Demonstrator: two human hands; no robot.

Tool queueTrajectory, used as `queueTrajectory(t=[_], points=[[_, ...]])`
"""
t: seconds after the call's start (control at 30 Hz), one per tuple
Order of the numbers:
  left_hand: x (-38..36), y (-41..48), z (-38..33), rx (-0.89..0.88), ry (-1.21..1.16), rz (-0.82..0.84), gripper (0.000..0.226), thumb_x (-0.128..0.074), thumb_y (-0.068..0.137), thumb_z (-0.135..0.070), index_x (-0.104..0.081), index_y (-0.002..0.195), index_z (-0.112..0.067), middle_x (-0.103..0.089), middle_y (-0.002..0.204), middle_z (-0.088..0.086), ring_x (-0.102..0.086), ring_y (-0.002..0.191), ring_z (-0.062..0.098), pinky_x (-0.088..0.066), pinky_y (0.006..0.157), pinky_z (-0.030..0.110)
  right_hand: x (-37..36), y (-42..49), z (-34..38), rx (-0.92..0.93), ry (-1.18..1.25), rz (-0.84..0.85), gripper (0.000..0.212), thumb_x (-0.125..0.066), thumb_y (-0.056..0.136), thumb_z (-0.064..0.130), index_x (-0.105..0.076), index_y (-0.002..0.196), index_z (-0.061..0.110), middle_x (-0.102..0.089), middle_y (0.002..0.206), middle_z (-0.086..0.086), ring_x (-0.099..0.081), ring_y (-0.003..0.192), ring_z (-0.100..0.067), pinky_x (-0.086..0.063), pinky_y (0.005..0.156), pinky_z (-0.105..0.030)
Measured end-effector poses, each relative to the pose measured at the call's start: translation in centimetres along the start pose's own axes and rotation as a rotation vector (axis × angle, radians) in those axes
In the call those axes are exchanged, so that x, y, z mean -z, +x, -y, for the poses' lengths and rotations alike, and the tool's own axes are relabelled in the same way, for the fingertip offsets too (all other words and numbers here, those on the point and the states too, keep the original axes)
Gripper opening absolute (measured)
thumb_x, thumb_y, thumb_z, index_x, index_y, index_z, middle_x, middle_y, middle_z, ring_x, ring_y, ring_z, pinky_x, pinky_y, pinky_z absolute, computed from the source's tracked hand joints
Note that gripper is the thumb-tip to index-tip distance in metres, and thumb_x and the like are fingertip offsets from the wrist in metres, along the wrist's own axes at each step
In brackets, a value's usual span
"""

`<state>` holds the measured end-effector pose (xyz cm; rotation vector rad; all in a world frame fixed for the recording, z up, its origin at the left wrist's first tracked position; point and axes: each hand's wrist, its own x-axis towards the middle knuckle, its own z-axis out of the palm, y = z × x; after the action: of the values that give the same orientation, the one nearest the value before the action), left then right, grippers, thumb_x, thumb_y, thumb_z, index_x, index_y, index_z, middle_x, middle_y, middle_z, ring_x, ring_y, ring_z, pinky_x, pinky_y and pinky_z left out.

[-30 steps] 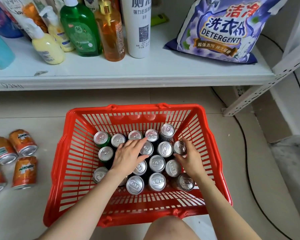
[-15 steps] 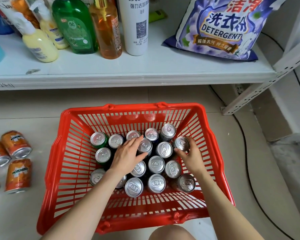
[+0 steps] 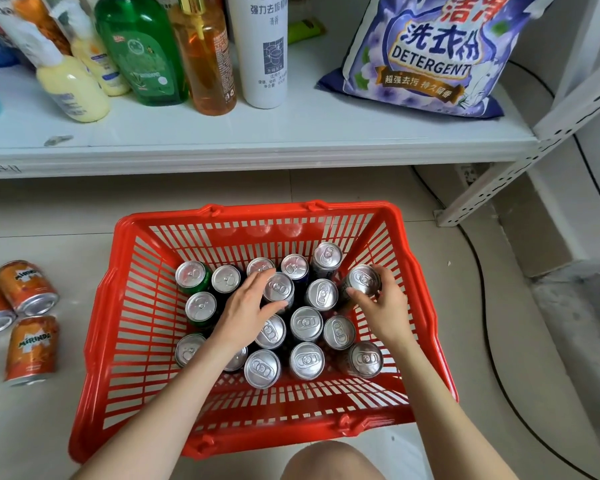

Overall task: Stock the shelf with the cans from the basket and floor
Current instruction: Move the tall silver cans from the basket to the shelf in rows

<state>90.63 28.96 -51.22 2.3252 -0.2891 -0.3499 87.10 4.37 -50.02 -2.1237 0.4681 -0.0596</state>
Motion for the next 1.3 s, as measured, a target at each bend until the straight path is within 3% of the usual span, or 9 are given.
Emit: queueTrajectory(t=[0.1,0.37,0.47,0.7,0.8,0.93,1.1,1.23,1.3], points=[[1.2,-0.3,-1.2,-0.017,-0.005,-0.029,0.062,-0.063,0.089,-0.031,-0.038,0.143,-0.015,-0.040,0.147,-0.002,-0.042,0.132,0.017,-0.037,0.109,0.036,1.0,-0.4,1.5,0.024,0.004,-0.034,0.053,-0.079,0.080,0.024,-0.055,0.125,0.012,-0.063,0.113,0.003,-0.058,0.104,-0.012,-0.046,0.088,-0.024],[6.6,-1.9,-6.5,-0.020,0.000,-0.031,0.066,-0.061,0.090,-0.034,-0.033,0.146,-0.017,-0.040,0.144,-0.003,-0.047,0.126,0.021,-0.039,0.107,0.037,4.9,-1.3,8.1,0.051,-0.019,-0.061,0.054,-0.083,0.073,0.031,-0.060,0.120,0.017,-0.064,0.107,0.011,-0.059,0.099,-0.008,-0.039,0.081,-0.008],[9.4,-2.7,-9.2,-0.037,0.011,-0.040,0.067,-0.060,0.090,-0.037,-0.031,0.147,-0.019,-0.038,0.148,0.001,-0.037,0.136,0.018,-0.032,0.113,0.036,7.3,-1.8,11.8,0.043,-0.013,-0.053,0.055,-0.085,0.070,0.030,-0.063,0.120,0.018,-0.060,0.098,0.019,-0.060,0.097,-0.007,-0.046,0.088,-0.018],[17.4,-4.8,-17.4,-0.085,-0.024,-0.108,0.063,-0.066,0.086,-0.031,-0.041,0.141,-0.013,-0.048,0.139,0.004,-0.045,0.128,0.016,-0.033,0.109,0.028,13.2,-3.7,21.2,0.063,0.045,0.026,0.054,-0.087,0.068,0.028,-0.064,0.117,0.023,-0.067,0.104,0.014,-0.065,0.099,-0.009,-0.054,0.093,-0.037],[21.3,-6.1,-21.5,-0.093,-0.007,-0.127,0.061,-0.068,0.085,-0.028,-0.044,0.138,-0.011,-0.050,0.135,0.005,-0.048,0.125,0.017,-0.035,0.105,0.026,16.1,-4.6,25.4,0.072,0.072,0.043,0.048,-0.088,0.066,0.029,-0.060,0.104,0.041,-0.067,0.096,0.023,-0.065,0.093,0.002,-0.055,0.088,-0.030],[26.6,-8.2,-27.0,-0.120,0.019,-0.132,0.060,-0.067,0.086,-0.027,-0.043,0.138,-0.008,-0.051,0.132,0.006,-0.048,0.120,0.014,-0.027,0.098,0.010,20.2,-5.7,30.8,0.082,0.077,0.054,0.050,-0.088,0.063,0.032,-0.060,0.103,0.042,-0.068,0.096,0.023,-0.064,0.092,0.005,-0.052,0.084,-0.019],[32.8,-11.0,-33.7,-0.150,0.031,-0.123,0.060,-0.066,0.086,-0.027,-0.042,0.138,-0.007,-0.050,0.135,0.007,-0.046,0.127,0.018,-0.034,0.108,0.027,25.3,-7.7,37.4,0.106,0.098,0.068,0.054,-0.090,0.062,0.031,-0.066,0.110,0.026,-0.070,0.100,0.015,-0.066,0.093,-0.001,-0.052,0.086,-0.023],[37.4,-13.5,-38.7,-0.198,0.047,-0.160,0.059,-0.067,0.085,-0.026,-0.044,0.136,-0.007,-0.051,0.132,0.003,-0.048,0.122,0.014,-0.032,0.105,0.018,29.7,-10.1,43.1,0.162,0.124,0.080,0.049,-0.090,0.063,0.027,-0.064,0.104,0.035,-0.070,0.098,0.017,-0.066,0.090,0.002,-0.053,0.084,-0.021],[39.6,-15.1,-41.4,-0.211,0.046,-0.168,0.059,-0.066,0.086,-0.028,-0.042,0.138,-0.010,-0.049,0.132,0.000,-0.047,0.123,0.011,-0.034,0.105,0.022,32.1,-11.4,46.0,0.173,0.135,0.092,0.048,-0.090,0.063,0.027,-0.065,0.105,0.031,-0.071,0.098,0.015,-0.067,0.092,-0.001,-0.054,0.085,-0.024]])
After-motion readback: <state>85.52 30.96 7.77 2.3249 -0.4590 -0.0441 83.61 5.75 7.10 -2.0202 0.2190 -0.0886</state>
